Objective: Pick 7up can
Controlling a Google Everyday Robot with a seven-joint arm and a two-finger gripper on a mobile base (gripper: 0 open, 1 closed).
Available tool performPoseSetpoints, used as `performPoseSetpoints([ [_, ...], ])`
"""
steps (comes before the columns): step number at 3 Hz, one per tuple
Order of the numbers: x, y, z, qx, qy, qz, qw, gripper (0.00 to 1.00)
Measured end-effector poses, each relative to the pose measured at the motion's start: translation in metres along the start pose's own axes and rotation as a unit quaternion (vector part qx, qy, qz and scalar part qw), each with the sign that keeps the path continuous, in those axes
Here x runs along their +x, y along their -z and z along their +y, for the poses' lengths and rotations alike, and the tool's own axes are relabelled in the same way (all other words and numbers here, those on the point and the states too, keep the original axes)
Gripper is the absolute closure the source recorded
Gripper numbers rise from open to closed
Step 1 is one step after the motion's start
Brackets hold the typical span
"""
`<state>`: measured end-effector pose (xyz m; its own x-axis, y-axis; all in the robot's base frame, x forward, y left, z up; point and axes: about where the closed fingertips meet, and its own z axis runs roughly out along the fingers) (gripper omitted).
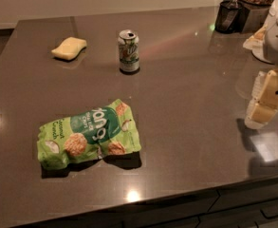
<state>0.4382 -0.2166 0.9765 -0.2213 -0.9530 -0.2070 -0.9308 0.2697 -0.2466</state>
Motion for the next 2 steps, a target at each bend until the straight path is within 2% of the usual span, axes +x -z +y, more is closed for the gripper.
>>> performPoseSetpoints([
  [2,-0.0034,-0.0009,-0.0082,-0.006,-0.002,0.001,1.0000,0.00],
])
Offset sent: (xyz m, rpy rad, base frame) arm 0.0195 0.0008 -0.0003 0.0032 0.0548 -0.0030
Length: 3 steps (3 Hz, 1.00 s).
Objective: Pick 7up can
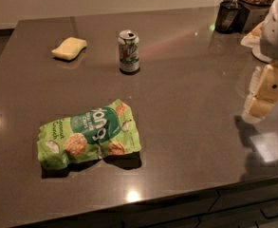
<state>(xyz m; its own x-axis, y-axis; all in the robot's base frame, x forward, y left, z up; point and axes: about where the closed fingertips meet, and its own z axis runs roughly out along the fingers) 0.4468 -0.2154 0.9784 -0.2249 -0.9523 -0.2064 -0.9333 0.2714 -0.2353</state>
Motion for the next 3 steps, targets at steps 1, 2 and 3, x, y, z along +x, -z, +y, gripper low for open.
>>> performPoseSetpoints([
  [1,-0.018,-0.008,-0.029,0.008,0.005,-0.033,0.9994,0.00],
  [2,-0.046,-0.025,-0.067,0.024,0.007,-0.069,0.9973,0.00],
  [3,-0.076,-0.044,-0.100,0.041,-0.004,-0.098,0.9944,0.00],
])
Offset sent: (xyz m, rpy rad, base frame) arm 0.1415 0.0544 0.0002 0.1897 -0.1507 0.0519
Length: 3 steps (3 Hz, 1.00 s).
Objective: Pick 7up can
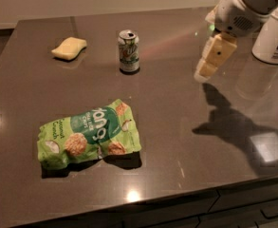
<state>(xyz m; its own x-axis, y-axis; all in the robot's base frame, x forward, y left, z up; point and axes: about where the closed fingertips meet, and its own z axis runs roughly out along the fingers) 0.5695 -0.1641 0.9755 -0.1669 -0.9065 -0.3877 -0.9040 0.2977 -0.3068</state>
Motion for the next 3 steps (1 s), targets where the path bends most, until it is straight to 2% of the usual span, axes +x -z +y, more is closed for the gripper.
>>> performPoseSetpoints([
  [1,-0.033,-0.039,-0.032,0.007,-0.031,-0.033,0.9989,0.00],
  [2,-0.056,-0.073,-0.050,0.014,-0.057,-0.041,0.9974,0.00],
  [3,-0.077,-0.102,-0.059,0.014,-0.087,-0.055,0.9946,0.00],
])
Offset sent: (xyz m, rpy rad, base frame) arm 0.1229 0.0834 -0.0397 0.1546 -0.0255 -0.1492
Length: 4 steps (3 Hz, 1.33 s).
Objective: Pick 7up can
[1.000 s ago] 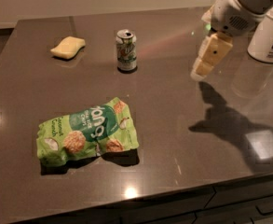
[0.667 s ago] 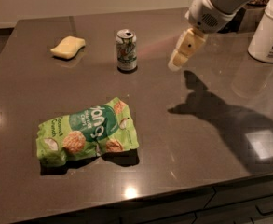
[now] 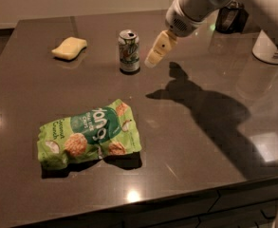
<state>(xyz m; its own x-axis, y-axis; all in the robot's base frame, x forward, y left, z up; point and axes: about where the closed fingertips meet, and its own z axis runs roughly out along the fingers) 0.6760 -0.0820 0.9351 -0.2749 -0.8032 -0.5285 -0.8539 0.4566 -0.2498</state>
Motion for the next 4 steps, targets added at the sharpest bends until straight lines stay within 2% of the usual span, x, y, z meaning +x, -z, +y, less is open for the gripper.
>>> performPoseSetpoints([
  [2,-0.032,-0.048,-0.011,0.008,-0.032,-0.010,0.9994,0.00],
  [3,-0.045,-0.063,-0.011,0.001,-0.036,-0.014,0.9993,0.00],
  [4,-0.058,-0.077,-0.001,-0.018,-0.039,-0.023,0.9988,0.00],
])
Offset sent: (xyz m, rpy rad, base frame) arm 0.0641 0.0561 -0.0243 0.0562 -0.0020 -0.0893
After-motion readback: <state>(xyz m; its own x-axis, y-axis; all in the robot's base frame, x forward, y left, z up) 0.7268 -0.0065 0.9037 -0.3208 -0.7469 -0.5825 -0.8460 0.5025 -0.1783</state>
